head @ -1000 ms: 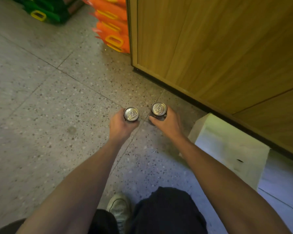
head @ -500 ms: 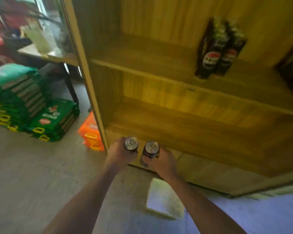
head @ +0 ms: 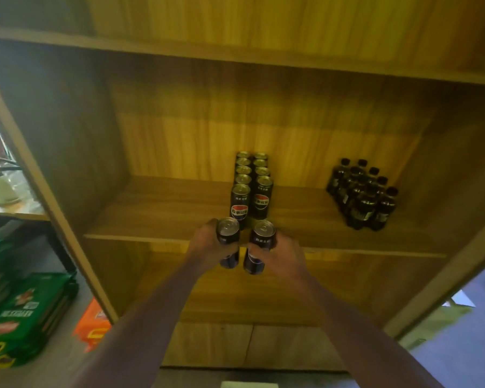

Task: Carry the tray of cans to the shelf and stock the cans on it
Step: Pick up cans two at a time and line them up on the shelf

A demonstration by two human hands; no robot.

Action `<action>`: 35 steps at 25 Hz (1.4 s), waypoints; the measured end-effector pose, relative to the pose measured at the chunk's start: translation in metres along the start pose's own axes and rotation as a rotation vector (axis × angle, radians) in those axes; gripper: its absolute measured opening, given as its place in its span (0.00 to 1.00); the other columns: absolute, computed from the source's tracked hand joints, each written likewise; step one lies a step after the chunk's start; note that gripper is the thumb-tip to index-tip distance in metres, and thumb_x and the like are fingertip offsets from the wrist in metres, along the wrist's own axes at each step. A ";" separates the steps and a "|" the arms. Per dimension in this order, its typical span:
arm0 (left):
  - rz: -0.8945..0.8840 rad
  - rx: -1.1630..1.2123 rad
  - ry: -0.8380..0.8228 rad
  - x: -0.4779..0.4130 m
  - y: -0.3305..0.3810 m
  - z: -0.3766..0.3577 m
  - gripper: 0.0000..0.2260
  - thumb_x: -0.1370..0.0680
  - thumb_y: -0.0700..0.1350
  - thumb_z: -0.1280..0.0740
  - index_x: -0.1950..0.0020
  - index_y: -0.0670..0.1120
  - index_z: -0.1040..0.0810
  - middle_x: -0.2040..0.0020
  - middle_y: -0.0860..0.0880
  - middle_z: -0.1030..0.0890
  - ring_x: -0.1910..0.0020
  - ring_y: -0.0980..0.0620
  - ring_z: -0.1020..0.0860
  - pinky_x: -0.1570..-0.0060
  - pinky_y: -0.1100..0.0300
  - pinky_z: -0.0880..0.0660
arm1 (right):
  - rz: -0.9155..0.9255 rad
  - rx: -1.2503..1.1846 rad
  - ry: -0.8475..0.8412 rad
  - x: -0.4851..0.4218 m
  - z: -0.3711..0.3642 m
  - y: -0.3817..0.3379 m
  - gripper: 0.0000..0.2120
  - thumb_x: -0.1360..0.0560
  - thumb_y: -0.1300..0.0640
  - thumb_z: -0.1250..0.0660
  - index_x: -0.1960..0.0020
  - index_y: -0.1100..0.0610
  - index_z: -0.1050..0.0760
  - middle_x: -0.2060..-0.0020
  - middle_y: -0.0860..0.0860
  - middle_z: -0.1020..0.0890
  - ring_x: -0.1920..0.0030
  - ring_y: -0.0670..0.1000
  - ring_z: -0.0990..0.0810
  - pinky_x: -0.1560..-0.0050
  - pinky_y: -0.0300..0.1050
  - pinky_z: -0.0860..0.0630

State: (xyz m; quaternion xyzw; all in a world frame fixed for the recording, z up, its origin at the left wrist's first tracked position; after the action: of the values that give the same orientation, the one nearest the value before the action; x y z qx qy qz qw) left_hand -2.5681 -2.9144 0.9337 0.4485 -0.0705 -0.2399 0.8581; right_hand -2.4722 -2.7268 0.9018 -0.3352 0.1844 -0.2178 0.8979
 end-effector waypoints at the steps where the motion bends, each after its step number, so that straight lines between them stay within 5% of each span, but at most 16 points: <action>1: -0.017 0.002 0.012 -0.013 0.009 -0.001 0.24 0.38 0.50 0.22 0.45 0.47 0.22 0.53 0.53 0.17 0.53 0.51 0.18 0.58 0.56 0.21 | 0.025 -0.042 0.032 -0.014 0.011 -0.001 0.28 0.38 0.26 0.31 0.49 0.45 0.22 0.56 0.40 0.15 0.56 0.42 0.17 0.59 0.45 0.18; 6: -0.055 0.003 0.053 -0.059 0.036 -0.013 0.20 0.35 0.44 0.21 0.46 0.45 0.21 0.51 0.48 0.17 0.49 0.47 0.19 0.59 0.60 0.27 | 0.062 -0.270 0.040 -0.063 0.026 -0.001 0.24 0.35 0.35 0.24 0.43 0.42 0.22 0.48 0.41 0.14 0.47 0.42 0.16 0.48 0.49 0.17; 12: -0.119 -0.019 0.023 -0.074 0.042 -0.030 0.23 0.34 0.41 0.21 0.40 0.46 0.20 0.45 0.46 0.16 0.45 0.49 0.19 0.54 0.64 0.31 | 0.042 -0.378 0.016 -0.090 0.012 0.007 0.20 0.31 0.53 0.20 0.41 0.52 0.20 0.44 0.48 0.16 0.42 0.51 0.17 0.42 0.50 0.19; 18: -0.062 -0.038 0.047 -0.081 0.029 -0.028 0.18 0.36 0.45 0.20 0.61 0.60 0.27 0.63 0.60 0.24 0.60 0.57 0.25 0.74 0.76 0.34 | 0.010 -0.347 -0.006 -0.103 0.002 0.004 0.24 0.31 0.55 0.20 0.38 0.60 0.20 0.43 0.57 0.15 0.42 0.56 0.17 0.41 0.60 0.21; 22: 0.045 -0.059 0.094 -0.089 0.009 -0.025 0.21 0.38 0.50 0.20 0.52 0.51 0.28 0.58 0.55 0.24 0.59 0.52 0.25 0.71 0.67 0.34 | -0.014 -0.312 -0.014 -0.109 0.000 0.002 0.24 0.33 0.55 0.19 0.39 0.58 0.20 0.44 0.56 0.15 0.43 0.54 0.16 0.42 0.57 0.20; 25: 0.051 -0.051 0.103 -0.094 0.003 -0.027 0.23 0.38 0.52 0.20 0.51 0.52 0.29 0.57 0.56 0.24 0.59 0.52 0.24 0.70 0.64 0.32 | -0.042 -0.297 -0.005 -0.110 -0.002 0.002 0.26 0.33 0.54 0.18 0.39 0.58 0.22 0.45 0.54 0.15 0.46 0.50 0.16 0.50 0.44 0.19; 29: 0.052 -0.055 0.101 -0.096 0.001 -0.029 0.25 0.38 0.54 0.20 0.49 0.51 0.28 0.54 0.54 0.22 0.56 0.51 0.22 0.62 0.57 0.24 | -0.080 -0.316 0.013 -0.113 -0.003 0.003 0.27 0.33 0.52 0.19 0.38 0.60 0.23 0.44 0.56 0.16 0.45 0.54 0.16 0.44 0.56 0.19; 35: 0.031 -0.029 0.127 -0.094 0.004 -0.031 0.24 0.39 0.56 0.20 0.51 0.51 0.27 0.57 0.57 0.23 0.59 0.55 0.24 0.69 0.67 0.33 | -0.083 -0.353 0.019 -0.119 -0.006 -0.003 0.26 0.31 0.56 0.20 0.37 0.62 0.23 0.43 0.60 0.16 0.44 0.58 0.16 0.42 0.59 0.20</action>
State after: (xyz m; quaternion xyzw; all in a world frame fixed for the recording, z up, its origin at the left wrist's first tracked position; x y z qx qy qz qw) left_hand -2.6384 -2.8446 0.9274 0.4490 -0.0192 -0.1986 0.8710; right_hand -2.5755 -2.6712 0.9214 -0.4929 0.2145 -0.2219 0.8135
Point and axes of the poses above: each hand's wrist, its own x-axis away from the middle knuckle, its own z-axis out of the back of the hand, y = z × x, the point moved 5 cm from there along -x, towards the middle knuckle
